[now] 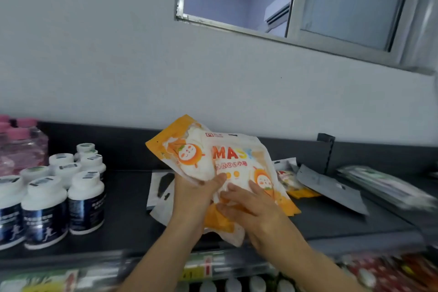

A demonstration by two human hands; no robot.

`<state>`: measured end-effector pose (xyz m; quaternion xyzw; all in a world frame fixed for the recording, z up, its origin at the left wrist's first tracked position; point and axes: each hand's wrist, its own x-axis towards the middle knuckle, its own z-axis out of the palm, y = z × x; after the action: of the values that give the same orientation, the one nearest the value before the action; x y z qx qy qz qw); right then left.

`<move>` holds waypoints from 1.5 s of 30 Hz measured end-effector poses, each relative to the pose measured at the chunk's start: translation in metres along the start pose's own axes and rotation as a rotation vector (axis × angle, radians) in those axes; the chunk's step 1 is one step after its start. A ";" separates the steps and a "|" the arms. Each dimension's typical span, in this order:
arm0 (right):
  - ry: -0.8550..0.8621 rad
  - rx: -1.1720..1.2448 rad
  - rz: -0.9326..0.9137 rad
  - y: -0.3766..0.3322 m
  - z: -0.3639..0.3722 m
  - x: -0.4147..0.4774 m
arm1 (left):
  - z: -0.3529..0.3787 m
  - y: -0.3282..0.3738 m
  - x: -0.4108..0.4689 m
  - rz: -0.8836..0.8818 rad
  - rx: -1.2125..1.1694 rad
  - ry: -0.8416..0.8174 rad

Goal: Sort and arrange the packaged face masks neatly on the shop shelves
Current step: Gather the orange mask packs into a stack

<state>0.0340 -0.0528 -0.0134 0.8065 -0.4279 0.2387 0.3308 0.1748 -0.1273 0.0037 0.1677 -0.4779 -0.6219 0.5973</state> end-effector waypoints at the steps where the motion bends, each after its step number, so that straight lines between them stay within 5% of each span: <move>1: 0.008 -0.011 0.009 0.001 -0.008 -0.006 | 0.008 -0.002 -0.003 0.016 0.013 -0.005; 7: -0.093 -0.149 0.230 0.023 -0.069 -0.075 | 0.076 -0.018 -0.033 0.115 0.098 -0.133; 13: -0.259 0.321 0.636 0.043 -0.150 -0.167 | 0.159 -0.046 -0.081 0.060 0.210 -0.232; 18: 0.160 0.782 1.163 0.045 -0.220 -0.220 | 0.222 -0.071 -0.126 -0.017 0.208 -0.377; 23: 0.469 1.018 1.377 0.048 -0.264 -0.288 | 0.282 -0.106 -0.169 -0.088 0.198 -0.474; 30: 0.669 1.047 1.462 0.054 -0.315 -0.359 | 0.352 -0.147 -0.209 -0.124 0.142 -0.606; 38: 0.814 0.712 1.530 0.073 -0.347 -0.423 | 0.426 -0.203 -0.234 -0.167 0.050 -0.688; 45: 0.650 0.688 1.617 0.112 -0.362 -0.468 | 0.501 -0.262 -0.233 -0.226 -0.019 -0.710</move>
<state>-0.3412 0.4168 -0.0480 0.2114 -0.6513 0.7233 -0.0893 -0.3152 0.2362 -0.0450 -0.0123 -0.6281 -0.7077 0.3233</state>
